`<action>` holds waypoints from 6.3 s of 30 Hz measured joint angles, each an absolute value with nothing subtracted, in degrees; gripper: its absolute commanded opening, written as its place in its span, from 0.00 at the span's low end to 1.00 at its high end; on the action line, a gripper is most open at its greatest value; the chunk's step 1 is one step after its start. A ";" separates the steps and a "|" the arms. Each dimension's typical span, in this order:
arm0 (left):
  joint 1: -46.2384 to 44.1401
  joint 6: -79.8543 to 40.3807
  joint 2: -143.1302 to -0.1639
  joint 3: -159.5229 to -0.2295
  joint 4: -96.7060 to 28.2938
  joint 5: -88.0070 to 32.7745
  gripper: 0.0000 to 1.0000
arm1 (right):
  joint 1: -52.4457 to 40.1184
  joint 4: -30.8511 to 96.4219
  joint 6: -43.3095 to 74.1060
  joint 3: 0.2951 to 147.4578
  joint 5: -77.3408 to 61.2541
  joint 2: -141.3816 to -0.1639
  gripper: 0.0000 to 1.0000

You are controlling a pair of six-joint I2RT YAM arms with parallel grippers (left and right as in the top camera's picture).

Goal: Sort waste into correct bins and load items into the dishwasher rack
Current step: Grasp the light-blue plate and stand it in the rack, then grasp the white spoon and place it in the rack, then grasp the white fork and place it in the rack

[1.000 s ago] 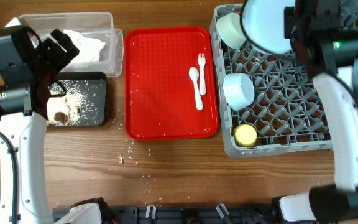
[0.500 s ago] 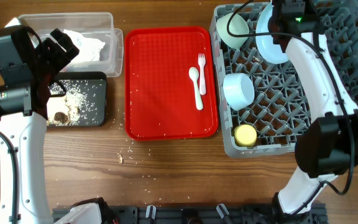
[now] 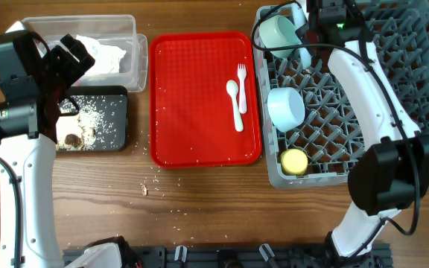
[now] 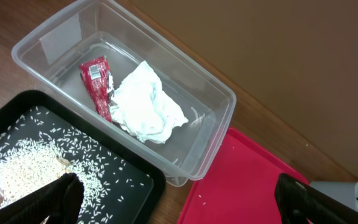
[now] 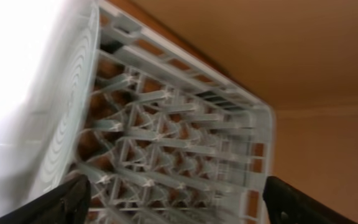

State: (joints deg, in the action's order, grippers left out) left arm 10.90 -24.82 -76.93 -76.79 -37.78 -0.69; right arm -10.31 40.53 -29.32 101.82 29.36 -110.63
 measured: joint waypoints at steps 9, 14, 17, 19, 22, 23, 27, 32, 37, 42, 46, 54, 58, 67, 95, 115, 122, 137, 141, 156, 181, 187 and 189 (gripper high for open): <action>10.90 -24.80 -76.93 -76.79 -37.76 -0.67 1.00 | -10.31 45.04 -23.73 101.75 -0.89 -99.85 0.65; 10.90 -24.82 -76.93 -76.79 -37.76 -0.67 1.00 | -11.66 41.06 -11.88 101.71 -26.11 -101.69 0.57; 10.90 -24.82 -76.93 -76.79 -37.76 -0.67 1.00 | -17.06 42.35 -5.23 101.73 -23.22 -107.07 0.49; 10.90 -24.82 -76.93 -76.79 -37.74 -0.67 1.00 | -22.81 43.81 0.23 101.69 -17.17 -112.92 0.45; 10.90 -24.82 -76.93 -76.79 -37.76 -0.67 1.00 | -27.20 44.10 7.09 101.65 -9.41 -118.19 0.43; 10.90 -24.82 -76.93 -76.79 -37.76 -0.67 1.00 | -28.01 43.94 8.49 101.58 -7.92 -120.20 0.43; 10.90 -24.82 -76.93 -76.79 -37.76 -0.67 1.00 | -27.46 41.87 12.73 101.60 -3.33 -124.92 0.43; 10.90 -24.82 -76.93 -76.79 -37.74 -0.67 1.00 | -26.83 41.67 14.57 101.58 -1.10 -130.34 0.42; 10.90 -24.82 -76.93 -76.79 -37.76 -0.67 1.00 | -25.50 41.74 15.46 101.58 -0.97 -131.00 0.38; 10.90 -24.82 -76.93 -76.79 -37.76 -0.67 1.00 | -25.28 41.71 16.05 101.60 -1.63 -131.46 0.25; 10.90 -24.82 -76.93 -76.79 -37.76 -0.67 1.00 | -25.28 43.05 16.45 101.71 -3.46 -131.81 0.13; 10.90 -24.82 -76.93 -76.79 -37.76 -0.67 1.00 | -25.28 46.22 16.36 102.98 -5.39 -131.92 0.04; 10.90 -24.80 -76.93 -76.79 -37.76 -0.67 1.00 | -25.28 51.81 12.73 106.17 -7.94 -129.82 0.04; 10.90 -24.82 -76.93 -76.79 -37.76 -0.67 1.00 | -14.13 64.27 9.74 111.72 0.10 -100.03 0.04; 10.90 -24.82 -76.93 -76.79 -37.74 -0.67 1.00 | -16.34 47.97 15.94 100.77 -5.58 -103.48 0.35; 10.90 -24.82 -76.93 -76.79 -37.76 -0.67 1.00 | -26.59 39.64 14.68 106.08 10.24 -131.37 0.35; 10.90 -24.82 -76.93 -76.79 -37.76 -0.67 1.00 | -26.35 40.25 15.51 106.30 12.29 -134.80 0.35; 10.90 -24.82 -76.93 -76.79 -37.76 -0.67 1.00 | -25.36 48.29 15.99 107.74 0.27 -134.89 0.17; 10.90 -24.82 -76.93 -76.79 -37.76 -0.67 1.00 | -25.34 48.36 14.59 107.74 -4.78 -134.89 0.27; 10.90 -24.82 -76.93 -76.79 -37.76 -0.67 1.00 | -24.95 35.33 13.30 107.72 -4.67 -136.11 0.29; 10.90 -24.82 -76.93 -76.79 -37.76 -0.67 1.00 | -21.87 55.20 7.44 110.63 -7.79 -109.89 0.04; 10.90 -24.82 -76.93 -76.79 -37.76 -0.67 1.00 | -9.58 69.84 21.93 113.06 9.98 -96.03 0.04; 10.90 -24.82 -76.93 -76.79 -37.76 -0.67 1.00 | -4.84 69.91 25.30 110.08 11.46 -97.54 0.04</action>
